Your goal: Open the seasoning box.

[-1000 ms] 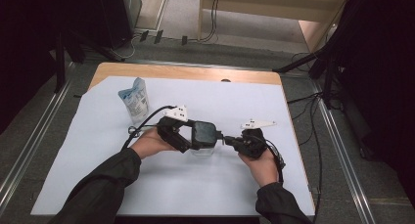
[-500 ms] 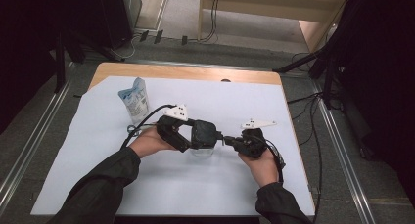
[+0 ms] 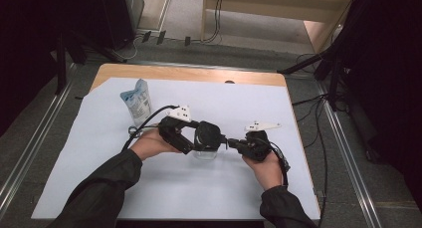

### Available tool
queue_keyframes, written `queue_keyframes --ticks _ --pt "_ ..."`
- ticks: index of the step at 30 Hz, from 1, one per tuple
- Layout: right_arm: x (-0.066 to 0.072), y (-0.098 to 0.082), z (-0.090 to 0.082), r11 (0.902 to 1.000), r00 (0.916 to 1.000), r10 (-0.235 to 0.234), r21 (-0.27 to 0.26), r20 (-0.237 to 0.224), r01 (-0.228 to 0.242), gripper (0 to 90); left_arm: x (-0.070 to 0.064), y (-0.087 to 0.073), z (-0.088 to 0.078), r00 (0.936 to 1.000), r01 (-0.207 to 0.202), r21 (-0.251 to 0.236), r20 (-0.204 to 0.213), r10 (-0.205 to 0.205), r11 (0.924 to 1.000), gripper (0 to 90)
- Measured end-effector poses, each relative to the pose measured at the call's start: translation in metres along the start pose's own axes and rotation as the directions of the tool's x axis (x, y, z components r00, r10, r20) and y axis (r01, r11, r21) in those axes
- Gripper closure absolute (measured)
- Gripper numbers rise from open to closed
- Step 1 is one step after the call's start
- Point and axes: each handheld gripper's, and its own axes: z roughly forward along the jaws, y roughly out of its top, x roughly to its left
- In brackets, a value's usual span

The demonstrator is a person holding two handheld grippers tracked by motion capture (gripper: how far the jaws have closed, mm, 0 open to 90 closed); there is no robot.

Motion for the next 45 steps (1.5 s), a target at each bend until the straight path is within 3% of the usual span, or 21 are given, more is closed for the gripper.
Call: queue_keyframes --ticks 2,3,5,7,9,14,19,22,29,31,33,36,41,45 --pt "0.000 0.000 0.000 1.0000 1.0000 0.002 0.000 -0.001 -0.002 90.0 -0.003 0.001 -0.001 1.0000 0.001 -0.008 -0.007 -0.001 1.0000 15.6" --pt "0.000 0.000 0.000 1.0000 1.0000 0.004 -0.001 -0.002 -0.004 90.0 -0.003 0.003 -0.005 0.9986 0.007 -0.050 0.052 -0.004 0.9987 21.0" --pt "0.000 0.000 0.000 1.0000 1.0000 0.004 -0.001 -0.003 -0.004 90.0 -0.006 0.006 -0.007 0.9989 -0.004 -0.068 0.046 0.007 0.9977 23.4" --pt "0.000 0.000 0.000 1.0000 1.0000 0.004 -0.001 -0.003 -0.004 90.0 -0.007 0.007 -0.008 0.9988 -0.020 -0.066 0.042 0.023 0.9976 26.9" --pt "0.000 0.000 0.000 1.0000 1.0000 0.002 0.000 -0.004 -0.003 90.0 -0.008 0.006 -0.007 0.9968 -0.036 -0.050 0.070 0.040 0.9981 41.9" --pt "0.000 0.000 -0.001 1.0000 1.0000 0.001 -0.002 -0.005 -0.001 90.0 -0.009 0.006 -0.007 0.9935 -0.045 -0.047 0.102 0.049 0.9979 54.9" --pt "0.001 0.000 -0.001 1.0000 1.0000 0.005 -0.002 -0.007 -0.005 90.0 -0.009 0.008 -0.014 0.9890 -0.046 -0.029 0.139 0.050 0.9985 58.1" --pt "0.000 0.000 0.000 1.0000 1.0000 0.002 0.000 -0.007 -0.002 90.0 -0.010 0.009 -0.016 0.9886 -0.062 -0.015 0.137 0.063 0.9980 57.5" --pt "0.000 0.000 -0.001 1.0000 1.0000 0.000 0.000 -0.007 0.000 90.0 -0.013 0.007 -0.018 0.9854 -0.117 0.005 0.125 0.115 0.9931 67.8" --pt "0.000 0.000 -0.001 1.0000 1.0000 0.000 0.001 -0.007 0.000 90.0 -0.013 0.007 -0.017 0.9867 -0.114 0.013 0.119 0.111 0.9934 71.7" --pt "0.000 0.000 -0.001 1.0000 1.0000 0.000 0.001 -0.007 0.000 90.0 -0.012 0.005 -0.016 0.9837 -0.120 0.019 0.137 0.117 0.9925 75.9" --pt "0.000 0.000 -0.001 1.0000 1.0000 0.000 0.001 -0.006 0.000 90.0 -0.013 0.005 -0.017 0.9820 -0.139 0.015 0.132 0.136 0.9902 80.3" --pt "0.001 0.000 -0.001 1.0000 1.0000 0.005 0.000 -0.006 -0.005 90.0 -0.015 0.008 -0.017 0.9793 -0.142 -0.004 0.145 0.141 0.9899 85.7" --pt "0.000 0.000 -0.001 1.0000 1.0000 0.004 -0.001 -0.009 -0.004 90.0 -0.019 0.014 -0.014 0.9826 -0.126 0.011 0.139 0.123 0.9920 86.4"
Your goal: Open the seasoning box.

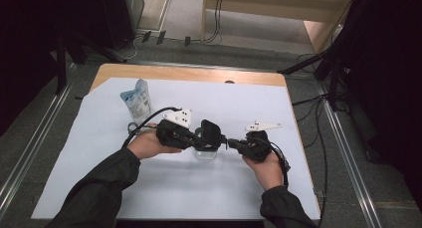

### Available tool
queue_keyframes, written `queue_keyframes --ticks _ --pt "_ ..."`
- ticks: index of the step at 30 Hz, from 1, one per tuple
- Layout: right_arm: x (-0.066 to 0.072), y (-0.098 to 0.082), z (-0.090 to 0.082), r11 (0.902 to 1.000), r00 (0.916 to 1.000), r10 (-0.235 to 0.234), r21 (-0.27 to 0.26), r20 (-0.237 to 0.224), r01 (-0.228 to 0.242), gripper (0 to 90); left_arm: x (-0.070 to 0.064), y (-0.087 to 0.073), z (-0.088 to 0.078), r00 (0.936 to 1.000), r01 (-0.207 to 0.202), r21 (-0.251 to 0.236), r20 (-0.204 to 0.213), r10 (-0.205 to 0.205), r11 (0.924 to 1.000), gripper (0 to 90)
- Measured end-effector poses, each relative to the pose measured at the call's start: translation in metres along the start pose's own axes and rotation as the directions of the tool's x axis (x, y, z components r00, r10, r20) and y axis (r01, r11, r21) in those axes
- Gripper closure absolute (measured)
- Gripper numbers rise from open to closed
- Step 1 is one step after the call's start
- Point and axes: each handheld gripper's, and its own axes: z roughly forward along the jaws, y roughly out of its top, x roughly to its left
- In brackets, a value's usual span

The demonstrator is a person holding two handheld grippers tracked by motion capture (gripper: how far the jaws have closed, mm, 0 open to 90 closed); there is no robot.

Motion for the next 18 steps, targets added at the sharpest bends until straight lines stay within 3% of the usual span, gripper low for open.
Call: queue_keyframes --ticks 10,18 --pt "0.000 0.000 0.000 1.0000 1.0000 0.004 -0.002 0.000 -0.004 90.0 -0.002 0.011 0.005 0.9999 0.001 -0.011 -0.013 -0.001 0.9999 86.3" --pt "-0.001 0.000 0.000 1.0000 1.0000 0.004 -0.002 -0.001 -0.004 90.0 -0.004 0.024 0.019 0.9999 -0.006 -0.031 -0.013 0.006 0.9995 86.3"
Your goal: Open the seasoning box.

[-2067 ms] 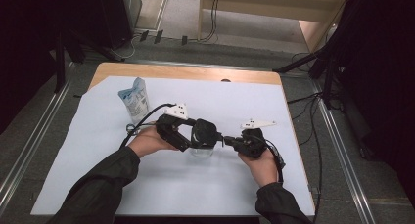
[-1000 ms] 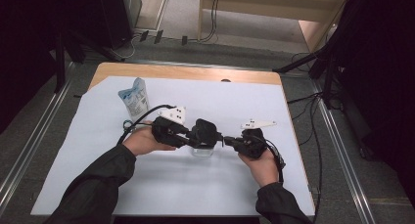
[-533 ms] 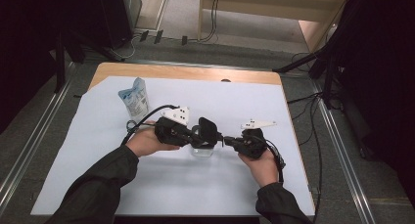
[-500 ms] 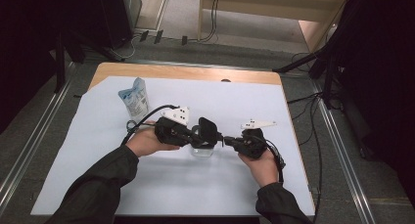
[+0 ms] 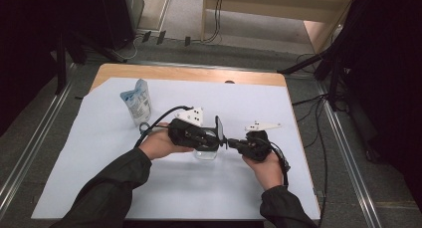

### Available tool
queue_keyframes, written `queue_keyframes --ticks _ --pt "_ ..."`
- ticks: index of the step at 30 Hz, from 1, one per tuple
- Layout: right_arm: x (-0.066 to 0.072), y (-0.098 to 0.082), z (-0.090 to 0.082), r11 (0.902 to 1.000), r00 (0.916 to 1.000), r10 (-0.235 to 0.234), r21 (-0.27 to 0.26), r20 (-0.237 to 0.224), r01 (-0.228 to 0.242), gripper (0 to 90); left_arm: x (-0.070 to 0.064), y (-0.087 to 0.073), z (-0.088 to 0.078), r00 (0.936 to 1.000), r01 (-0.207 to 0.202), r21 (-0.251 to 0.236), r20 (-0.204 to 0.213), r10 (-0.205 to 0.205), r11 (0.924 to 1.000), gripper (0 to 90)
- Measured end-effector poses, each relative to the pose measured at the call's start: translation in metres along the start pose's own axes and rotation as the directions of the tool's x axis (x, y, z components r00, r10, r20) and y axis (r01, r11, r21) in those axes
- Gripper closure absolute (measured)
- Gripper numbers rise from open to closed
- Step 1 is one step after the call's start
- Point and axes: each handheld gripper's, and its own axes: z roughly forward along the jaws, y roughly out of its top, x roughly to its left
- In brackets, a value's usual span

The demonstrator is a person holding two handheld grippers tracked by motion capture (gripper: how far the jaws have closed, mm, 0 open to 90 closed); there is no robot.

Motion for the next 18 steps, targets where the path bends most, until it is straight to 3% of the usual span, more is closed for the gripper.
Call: queue_keyframes --ticks 5,18 --pt "0.000 0.000 0.000 1.0000 1.0000 0.002 0.000 -0.002 -0.002 90.0 -0.002 0.009 0.005 0.9999 -0.016 0.033 -0.002 0.016 0.9993 86.8" --pt "0.000 0.000 0.000 1.0000 1.0000 0.001 -0.001 -0.001 -0.001 90.0 0.002 0.018 0.019 0.9995 0.001 0.072 0.031 -0.003 0.9974 86.6"
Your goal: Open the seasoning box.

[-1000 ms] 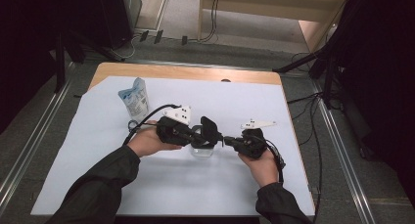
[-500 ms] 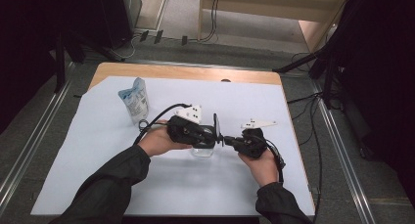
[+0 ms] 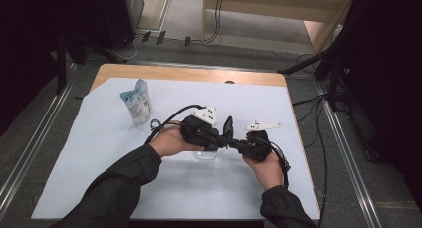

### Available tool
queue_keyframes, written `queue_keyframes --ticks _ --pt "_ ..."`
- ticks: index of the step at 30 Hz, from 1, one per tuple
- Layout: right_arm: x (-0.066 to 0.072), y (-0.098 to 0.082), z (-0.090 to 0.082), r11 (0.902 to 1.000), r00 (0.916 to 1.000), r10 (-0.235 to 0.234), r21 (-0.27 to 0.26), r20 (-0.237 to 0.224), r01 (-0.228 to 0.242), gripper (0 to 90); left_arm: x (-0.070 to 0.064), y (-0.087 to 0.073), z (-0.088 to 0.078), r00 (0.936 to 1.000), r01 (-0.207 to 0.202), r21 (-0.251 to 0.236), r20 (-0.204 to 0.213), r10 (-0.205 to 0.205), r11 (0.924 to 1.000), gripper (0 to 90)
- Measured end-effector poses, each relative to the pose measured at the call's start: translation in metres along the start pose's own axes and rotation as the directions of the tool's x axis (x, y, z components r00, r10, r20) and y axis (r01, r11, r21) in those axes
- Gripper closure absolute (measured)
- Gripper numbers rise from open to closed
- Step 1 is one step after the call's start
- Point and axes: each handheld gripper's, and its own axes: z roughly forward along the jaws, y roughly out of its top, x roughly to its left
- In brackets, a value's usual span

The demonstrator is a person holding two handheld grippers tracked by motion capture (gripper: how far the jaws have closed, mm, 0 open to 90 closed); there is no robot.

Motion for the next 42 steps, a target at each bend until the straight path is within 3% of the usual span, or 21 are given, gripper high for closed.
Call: queue_keyframes --ticks 9,18,29,34,37,42 --pt "0.000 0.000 0.000 1.0000 1.0000 0.004 0.001 -0.002 -0.004 90.0 0.006 -0.003 -0.007 0.9994 0.025 -0.003 -0.025 -0.025 0.9997 86.8" --pt "0.000 0.000 0.000 1.0000 1.0000 0.006 0.001 0.000 -0.006 90.0 0.015 0.007 0.003 0.9987 0.035 0.001 -0.037 -0.035 0.9994 86.9" --pt "0.002 0.000 0.002 1.0000 1.0000 0.002 0.000 0.005 -0.002 90.0 0.018 0.007 0.004 0.9976 0.060 -0.001 -0.035 -0.060 0.9982 86.0" --pt "0.002 0.001 0.000 0.9999 1.0000 -0.008 -0.008 -0.004 0.008 90.0 0.019 0.002 -0.005 0.9953 0.092 0.005 -0.030 -0.092 0.9957 83.4" --pt "-0.002 0.000 -0.004 0.9998 1.0000 -0.001 -0.020 0.002 0.001 90.0 0.018 -0.001 -0.010 0.9944 0.093 -0.005 -0.050 -0.093 0.9956 78.4" --pt "-0.007 -0.001 -0.013 0.9988 0.9999 -0.001 -0.049 0.013 0.002 77.1 0.014 -0.009 -0.024 0.9930 0.095 -0.048 -0.067 -0.098 0.9944 74.0"
